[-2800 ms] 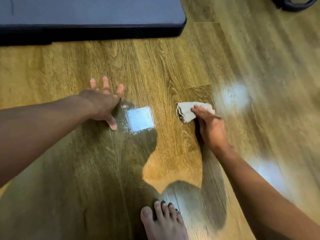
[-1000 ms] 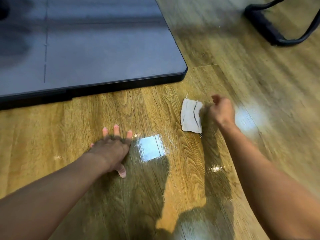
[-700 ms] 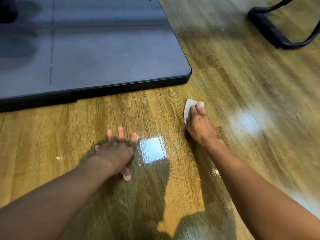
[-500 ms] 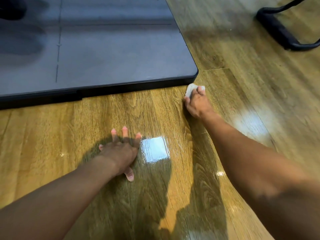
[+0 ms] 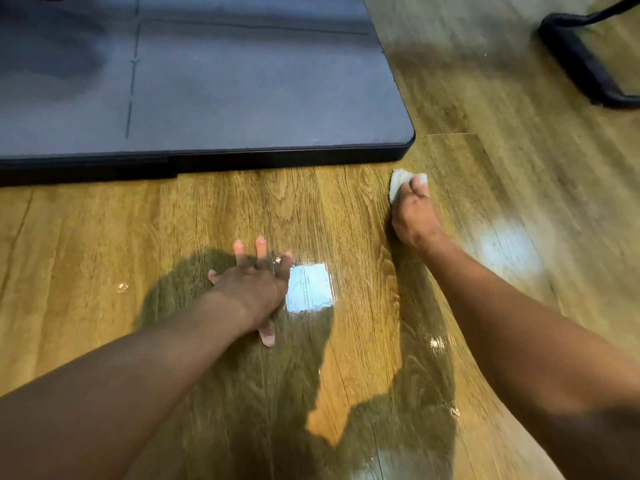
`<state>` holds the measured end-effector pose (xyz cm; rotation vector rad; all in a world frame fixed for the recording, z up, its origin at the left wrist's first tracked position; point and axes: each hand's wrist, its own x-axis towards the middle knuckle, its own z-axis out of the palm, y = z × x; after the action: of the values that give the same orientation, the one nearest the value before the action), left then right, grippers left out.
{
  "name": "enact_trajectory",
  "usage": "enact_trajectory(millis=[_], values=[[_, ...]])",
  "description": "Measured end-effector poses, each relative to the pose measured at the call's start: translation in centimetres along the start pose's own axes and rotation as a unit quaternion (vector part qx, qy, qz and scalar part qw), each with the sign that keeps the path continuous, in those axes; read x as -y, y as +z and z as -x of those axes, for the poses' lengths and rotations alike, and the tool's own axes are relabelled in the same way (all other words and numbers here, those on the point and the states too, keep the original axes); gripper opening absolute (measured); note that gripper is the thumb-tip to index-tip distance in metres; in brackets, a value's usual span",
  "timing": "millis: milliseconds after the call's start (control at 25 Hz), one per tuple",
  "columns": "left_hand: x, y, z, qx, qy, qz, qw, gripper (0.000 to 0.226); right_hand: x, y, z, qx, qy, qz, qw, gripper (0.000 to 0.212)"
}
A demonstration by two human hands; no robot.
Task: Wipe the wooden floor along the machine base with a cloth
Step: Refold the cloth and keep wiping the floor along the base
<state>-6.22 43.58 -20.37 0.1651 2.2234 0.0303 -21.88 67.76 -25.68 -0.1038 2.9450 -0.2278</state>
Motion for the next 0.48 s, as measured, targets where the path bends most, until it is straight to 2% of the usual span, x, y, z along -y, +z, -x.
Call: enact_trajectory(millis=[120, 320, 480], values=[[0.3, 0.3, 0.0, -0.01, 0.0, -0.01, 1.0, 0.13, -0.5, -0.2, 1.4, 0.002, -0.038, 0.006, 0.999, 0.045], [0.3, 0.1, -0.1, -0.004, 0.002, -0.007, 1.0, 0.133, -5.4, 1.2, 12.9, -0.006, -0.064, 0.002, 0.998, 0.036], [0.3, 0.1, 0.1, -0.014, 0.0, -0.023, 1.0, 0.131, -2.6, 0.2, 7.9, -0.017, -0.015, -0.021, 1.0, 0.031]])
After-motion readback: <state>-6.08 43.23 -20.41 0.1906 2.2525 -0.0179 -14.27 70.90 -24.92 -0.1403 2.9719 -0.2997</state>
